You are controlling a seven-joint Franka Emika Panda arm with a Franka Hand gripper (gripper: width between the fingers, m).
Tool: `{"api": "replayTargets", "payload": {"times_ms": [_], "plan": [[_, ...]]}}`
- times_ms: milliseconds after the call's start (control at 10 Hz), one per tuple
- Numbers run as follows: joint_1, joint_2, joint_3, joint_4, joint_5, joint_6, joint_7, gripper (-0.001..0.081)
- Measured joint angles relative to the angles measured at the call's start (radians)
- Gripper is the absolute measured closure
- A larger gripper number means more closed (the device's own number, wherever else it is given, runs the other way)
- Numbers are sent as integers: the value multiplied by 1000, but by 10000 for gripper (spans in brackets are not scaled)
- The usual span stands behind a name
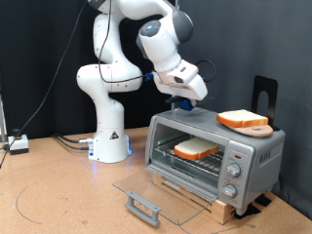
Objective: Make a piece of toast with the oven
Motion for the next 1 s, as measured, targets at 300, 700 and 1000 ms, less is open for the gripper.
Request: {"api": "replayTargets", "payload": {"times_ms": [300, 700, 1000], "plan": [[29, 2, 101, -7, 111, 68, 25, 410], [33, 1, 121, -4, 137, 74, 25, 81], [33, -14, 82, 7, 147, 53, 11, 15]]}}
